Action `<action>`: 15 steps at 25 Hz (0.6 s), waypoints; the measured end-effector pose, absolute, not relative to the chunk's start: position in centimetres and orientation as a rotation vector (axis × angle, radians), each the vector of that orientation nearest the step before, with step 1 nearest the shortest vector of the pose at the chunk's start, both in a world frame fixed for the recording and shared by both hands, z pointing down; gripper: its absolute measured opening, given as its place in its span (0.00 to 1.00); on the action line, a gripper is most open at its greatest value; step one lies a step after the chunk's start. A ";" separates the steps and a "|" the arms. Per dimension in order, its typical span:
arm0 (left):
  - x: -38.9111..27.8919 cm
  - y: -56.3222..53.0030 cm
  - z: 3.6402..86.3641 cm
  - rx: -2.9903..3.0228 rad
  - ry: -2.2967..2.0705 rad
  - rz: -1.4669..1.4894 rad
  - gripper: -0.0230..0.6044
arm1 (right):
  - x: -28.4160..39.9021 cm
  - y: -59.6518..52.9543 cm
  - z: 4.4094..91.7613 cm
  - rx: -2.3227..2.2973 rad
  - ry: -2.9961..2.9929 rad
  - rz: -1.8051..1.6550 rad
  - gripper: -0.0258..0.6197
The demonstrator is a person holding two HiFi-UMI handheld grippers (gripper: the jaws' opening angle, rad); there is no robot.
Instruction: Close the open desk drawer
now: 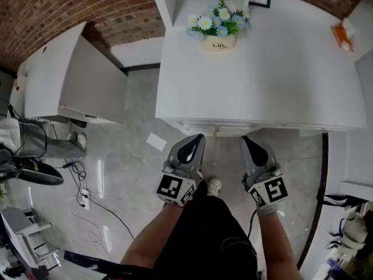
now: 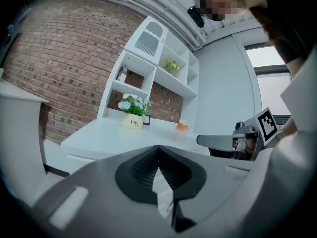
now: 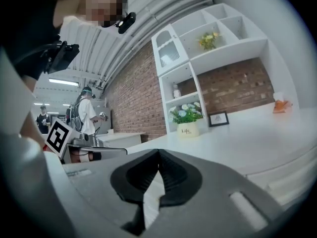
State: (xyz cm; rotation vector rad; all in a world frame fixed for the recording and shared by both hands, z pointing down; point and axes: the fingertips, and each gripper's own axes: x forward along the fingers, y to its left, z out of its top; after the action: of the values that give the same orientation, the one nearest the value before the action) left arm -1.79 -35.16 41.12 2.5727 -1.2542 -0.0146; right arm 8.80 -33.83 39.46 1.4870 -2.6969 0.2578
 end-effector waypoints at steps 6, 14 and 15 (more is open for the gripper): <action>-2.1 -33.9 36.0 2.608 -1.241 -0.051 0.04 | 9.7 -32.4 34.6 1.542 -2.696 0.249 0.04; -3.3 -31.8 31.7 2.635 -1.190 -0.052 0.04 | 9.7 -30.0 29.3 1.548 -2.701 0.245 0.04; -3.5 -31.6 31.3 2.634 -1.183 -0.050 0.04 | 9.7 -29.7 28.8 1.548 -2.702 0.246 0.04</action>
State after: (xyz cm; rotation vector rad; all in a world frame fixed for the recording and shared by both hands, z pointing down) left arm -3.45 -31.60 31.27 2.6343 -1.1832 -0.0500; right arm 9.69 -29.68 28.75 1.5480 -2.7016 0.2456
